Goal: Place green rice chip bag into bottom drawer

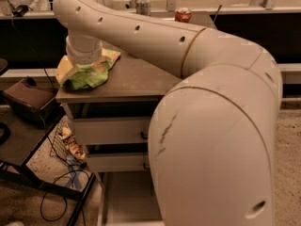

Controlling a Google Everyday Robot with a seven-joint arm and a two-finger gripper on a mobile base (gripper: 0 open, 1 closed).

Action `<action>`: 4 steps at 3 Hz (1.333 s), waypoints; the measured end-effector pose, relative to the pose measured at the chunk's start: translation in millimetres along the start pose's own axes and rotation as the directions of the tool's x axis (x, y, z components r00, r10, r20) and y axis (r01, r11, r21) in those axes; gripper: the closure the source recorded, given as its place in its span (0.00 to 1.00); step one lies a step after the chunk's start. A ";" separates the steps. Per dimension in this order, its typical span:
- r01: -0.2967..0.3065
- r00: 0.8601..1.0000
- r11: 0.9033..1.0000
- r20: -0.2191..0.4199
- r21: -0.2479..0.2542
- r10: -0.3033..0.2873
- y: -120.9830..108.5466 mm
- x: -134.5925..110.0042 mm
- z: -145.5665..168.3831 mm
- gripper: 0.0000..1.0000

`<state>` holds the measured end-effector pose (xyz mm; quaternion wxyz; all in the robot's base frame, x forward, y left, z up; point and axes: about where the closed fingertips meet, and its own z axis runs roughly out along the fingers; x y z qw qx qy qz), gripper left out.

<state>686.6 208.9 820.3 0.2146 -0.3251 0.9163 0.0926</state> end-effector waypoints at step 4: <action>0.004 1.000 1.000 -0.009 0.000 -0.004 1.3 0.4 0.3 1.00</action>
Offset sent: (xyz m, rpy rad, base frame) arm -0.0004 -0.0002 -0.0026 -0.0048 0.0017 0.0014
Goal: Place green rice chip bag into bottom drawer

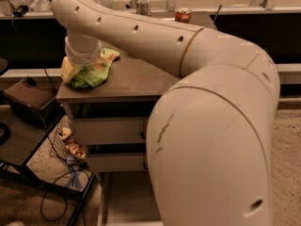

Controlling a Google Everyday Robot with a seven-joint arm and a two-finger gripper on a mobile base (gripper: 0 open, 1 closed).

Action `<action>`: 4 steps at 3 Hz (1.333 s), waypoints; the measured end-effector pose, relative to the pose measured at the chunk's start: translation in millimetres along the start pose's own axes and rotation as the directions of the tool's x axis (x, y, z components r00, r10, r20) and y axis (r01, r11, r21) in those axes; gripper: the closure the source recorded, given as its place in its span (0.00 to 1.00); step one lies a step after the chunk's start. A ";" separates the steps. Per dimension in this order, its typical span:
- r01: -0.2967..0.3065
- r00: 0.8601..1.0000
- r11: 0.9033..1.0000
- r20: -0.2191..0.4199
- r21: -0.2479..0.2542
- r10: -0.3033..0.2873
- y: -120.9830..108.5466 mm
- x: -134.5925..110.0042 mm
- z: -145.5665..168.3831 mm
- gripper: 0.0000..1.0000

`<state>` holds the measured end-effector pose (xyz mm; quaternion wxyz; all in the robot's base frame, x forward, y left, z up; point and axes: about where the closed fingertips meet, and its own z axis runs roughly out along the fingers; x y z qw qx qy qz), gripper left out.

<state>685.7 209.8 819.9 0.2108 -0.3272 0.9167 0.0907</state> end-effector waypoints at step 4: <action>-0.032 0.999 0.997 0.045 0.073 0.029 -63.2 62.3 -156.6 1.00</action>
Offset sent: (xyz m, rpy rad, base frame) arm -0.0053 -0.0516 0.0594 -0.0625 -0.0042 -0.0036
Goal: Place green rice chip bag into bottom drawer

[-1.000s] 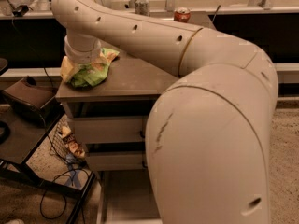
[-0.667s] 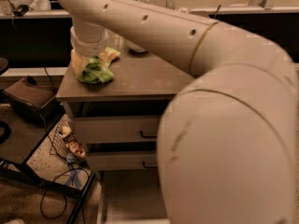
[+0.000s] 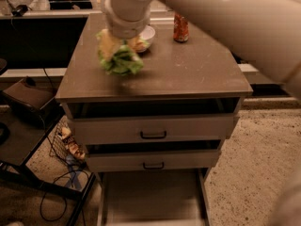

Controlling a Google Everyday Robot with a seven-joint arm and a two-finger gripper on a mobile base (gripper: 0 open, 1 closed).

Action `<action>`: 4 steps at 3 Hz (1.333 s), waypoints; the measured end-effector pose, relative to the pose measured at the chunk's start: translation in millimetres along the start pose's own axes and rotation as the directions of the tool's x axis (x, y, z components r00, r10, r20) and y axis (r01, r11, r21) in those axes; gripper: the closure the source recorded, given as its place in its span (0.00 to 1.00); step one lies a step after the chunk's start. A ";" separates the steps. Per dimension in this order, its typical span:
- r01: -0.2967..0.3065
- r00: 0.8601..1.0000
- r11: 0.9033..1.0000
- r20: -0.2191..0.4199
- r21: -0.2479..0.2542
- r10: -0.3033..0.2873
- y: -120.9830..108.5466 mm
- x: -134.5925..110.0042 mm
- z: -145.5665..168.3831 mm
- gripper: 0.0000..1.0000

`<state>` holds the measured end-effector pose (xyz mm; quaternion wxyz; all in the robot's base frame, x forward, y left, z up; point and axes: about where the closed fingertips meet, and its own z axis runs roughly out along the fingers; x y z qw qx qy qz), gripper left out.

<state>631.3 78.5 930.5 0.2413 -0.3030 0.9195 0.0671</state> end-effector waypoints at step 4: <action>-0.177 0.980 0.964 0.056 -0.199 0.191 -55.2 159.8 -29.8 1.00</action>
Offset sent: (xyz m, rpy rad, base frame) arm -0.1123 -0.1968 -0.0924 0.3639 0.1483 -0.1067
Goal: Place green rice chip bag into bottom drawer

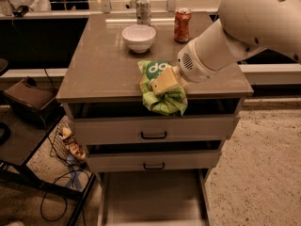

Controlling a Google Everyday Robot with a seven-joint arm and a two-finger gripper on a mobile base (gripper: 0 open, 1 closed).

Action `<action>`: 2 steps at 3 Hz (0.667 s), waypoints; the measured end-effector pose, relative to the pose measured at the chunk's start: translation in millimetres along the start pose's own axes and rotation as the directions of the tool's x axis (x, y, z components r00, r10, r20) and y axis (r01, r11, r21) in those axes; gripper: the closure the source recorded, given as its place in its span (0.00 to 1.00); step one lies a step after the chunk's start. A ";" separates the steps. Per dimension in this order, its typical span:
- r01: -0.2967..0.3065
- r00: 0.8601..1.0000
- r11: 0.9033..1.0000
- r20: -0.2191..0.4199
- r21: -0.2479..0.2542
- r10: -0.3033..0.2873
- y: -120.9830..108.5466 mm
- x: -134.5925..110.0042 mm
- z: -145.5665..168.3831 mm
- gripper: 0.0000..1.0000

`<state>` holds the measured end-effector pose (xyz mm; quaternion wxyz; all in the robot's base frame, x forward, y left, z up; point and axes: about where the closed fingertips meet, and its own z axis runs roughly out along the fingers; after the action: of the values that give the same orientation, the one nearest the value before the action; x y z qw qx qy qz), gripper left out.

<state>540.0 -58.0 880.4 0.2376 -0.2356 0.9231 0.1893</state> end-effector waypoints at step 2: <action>-0.018 0.998 0.997 -0.054 -0.071 0.015 -53.2 86.0 -5.5 1.00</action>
Offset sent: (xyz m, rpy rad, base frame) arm -0.0855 -0.1557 -0.1078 0.0331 0.1235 0.0940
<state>499.3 -133.6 826.9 0.2025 -0.2414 0.9237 0.2178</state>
